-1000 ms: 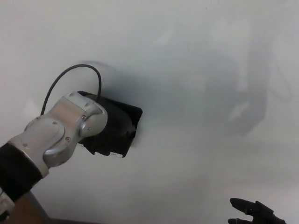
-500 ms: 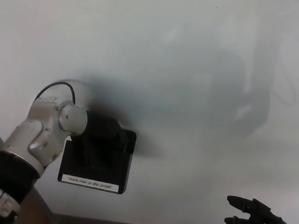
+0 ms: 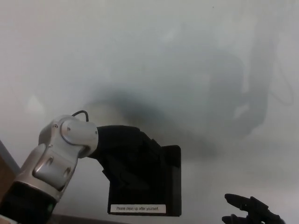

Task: A magnetic marker holder is on the left hand side of the white board, the robot put the index and middle finger into the opening of the container and pull off the magnetic holder and hand it to a human on the left hand side.

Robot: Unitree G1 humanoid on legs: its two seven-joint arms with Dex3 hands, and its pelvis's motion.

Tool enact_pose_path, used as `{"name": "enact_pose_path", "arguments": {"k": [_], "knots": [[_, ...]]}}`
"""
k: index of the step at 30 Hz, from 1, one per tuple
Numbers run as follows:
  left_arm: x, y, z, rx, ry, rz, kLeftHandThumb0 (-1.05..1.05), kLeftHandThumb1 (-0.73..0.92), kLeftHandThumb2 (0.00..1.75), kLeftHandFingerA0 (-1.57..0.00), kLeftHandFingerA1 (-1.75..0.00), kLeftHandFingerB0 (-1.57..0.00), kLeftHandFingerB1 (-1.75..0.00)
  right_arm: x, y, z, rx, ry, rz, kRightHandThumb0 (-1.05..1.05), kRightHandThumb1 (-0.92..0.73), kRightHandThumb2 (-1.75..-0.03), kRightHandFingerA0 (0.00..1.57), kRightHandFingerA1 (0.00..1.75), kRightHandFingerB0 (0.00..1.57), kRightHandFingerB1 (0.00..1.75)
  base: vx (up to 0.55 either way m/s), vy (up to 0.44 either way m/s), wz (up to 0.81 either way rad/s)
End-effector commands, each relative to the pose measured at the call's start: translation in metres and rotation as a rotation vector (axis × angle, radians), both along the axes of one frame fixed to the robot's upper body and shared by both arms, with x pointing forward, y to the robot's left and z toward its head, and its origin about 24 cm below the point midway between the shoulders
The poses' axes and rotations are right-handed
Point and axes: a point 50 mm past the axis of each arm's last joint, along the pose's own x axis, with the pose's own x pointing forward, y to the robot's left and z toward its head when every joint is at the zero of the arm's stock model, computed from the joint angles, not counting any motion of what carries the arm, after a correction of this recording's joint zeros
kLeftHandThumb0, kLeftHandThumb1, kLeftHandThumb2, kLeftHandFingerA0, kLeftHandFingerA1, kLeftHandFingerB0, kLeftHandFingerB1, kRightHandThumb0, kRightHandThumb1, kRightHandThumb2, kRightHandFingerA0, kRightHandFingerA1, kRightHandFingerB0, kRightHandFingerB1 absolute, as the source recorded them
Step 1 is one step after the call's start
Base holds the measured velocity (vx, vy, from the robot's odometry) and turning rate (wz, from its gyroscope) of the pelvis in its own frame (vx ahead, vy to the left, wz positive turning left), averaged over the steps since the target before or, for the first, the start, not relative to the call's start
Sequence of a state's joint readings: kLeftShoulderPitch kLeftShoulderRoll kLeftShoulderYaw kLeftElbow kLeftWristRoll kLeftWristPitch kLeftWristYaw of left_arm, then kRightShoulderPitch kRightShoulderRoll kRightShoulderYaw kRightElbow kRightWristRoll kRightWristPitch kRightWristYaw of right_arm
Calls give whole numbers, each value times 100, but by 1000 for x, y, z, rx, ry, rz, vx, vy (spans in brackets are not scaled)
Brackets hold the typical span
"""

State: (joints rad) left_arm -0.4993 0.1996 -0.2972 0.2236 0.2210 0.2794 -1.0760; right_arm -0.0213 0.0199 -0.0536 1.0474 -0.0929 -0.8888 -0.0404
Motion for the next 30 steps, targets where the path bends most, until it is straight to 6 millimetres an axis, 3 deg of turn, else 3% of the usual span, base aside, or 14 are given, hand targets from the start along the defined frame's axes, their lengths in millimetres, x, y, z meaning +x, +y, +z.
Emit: {"name": "enact_pose_path", "arguments": {"k": [1, 4, 5, 6, 7, 13, 15, 17, 21, 22, 30], "knots": [[-82, 12, -2, -1376, 716, 45, -26, 59, 59, -86, -168, -87, -75, 3, -9, 2, -2, -4, -43, -54, -75, -63, 84, 53, 69, 48, 0, 0, 0], [-88, 14, -2, -1440, 728, 19, -28, 58, 62, -91, -165, -87, -80, 3, -10, 2, -8, -3, -39, -54, -75, -63, 84, 53, 68, 48, 0, 0, 0], [-89, 16, -3, -1463, 737, 12, -34, 59, 58, -98, -153, -89, -65, 4, -10, 2, -12, -2, -36, -54, -75, -63, 84, 52, 69, 48, 0, 0, 0], [-90, 17, -3, -1476, 743, 8, -34, 59, 58, -98, -153, -89, -65, 4, -10, 3, -15, -1, -35, -54, -75, -63, 84, 52, 69, 48, 0, 0, 0], [-92, 19, -5, -1493, 747, 16, -37, 58, 61, -101, -142, -89, -67, 5, -10, 3, -16, 1, -32, -53, -75, -63, 83, 52, 69, 48, 0, 0, 0], [-98, 23, -13, -1509, 759, 62, -37, 62, 59, -97, -145, -85, -67, 5, -10, 1, -15, 11, -26, -54, -74, -63, 85, 52, 70, 48, 0, 0, 0], [-99, 24, -15, -1555, 735, 59, -37, 63, 60, -94, -118, -81, -56, 6, -11, 2, -25, 9, -23, -53, -75, -63, 84, 52, 69, 48, 0, 0, 0], [-100, 22, -14, -1600, 745, 53, -38, 63, 59, -95, -109, -81, -57, 6, -11, 2, -26, 6, -22, -53, -75, -63, 84, 52, 69, 48, 0, 0, 0], [-103, 20, -11, -1684, 762, 72, -41, 66, 60, -96, -108, -79, -59, 6, -10, 2, -24, 6, -20, -53, -75, -63, 84, 52, 69, 48, 0, 0, 0], [-104, 22, -6, -1708, 735, 78, -46, 72, 61, -97, -110, -79, -66, 5, -10, 2, -24, 8, -21, -53, -75, -63, 84, 52, 70, 48, 0, 0, 0], [-112, 35, 17, -1815, 640, 57, -49, 69, 61, -92, -118, -82, -60, 6, -9, 2, -31, 7, -16, -53, -75, -63, 85, 52, 69, 48, 0, 0, 0]]}}
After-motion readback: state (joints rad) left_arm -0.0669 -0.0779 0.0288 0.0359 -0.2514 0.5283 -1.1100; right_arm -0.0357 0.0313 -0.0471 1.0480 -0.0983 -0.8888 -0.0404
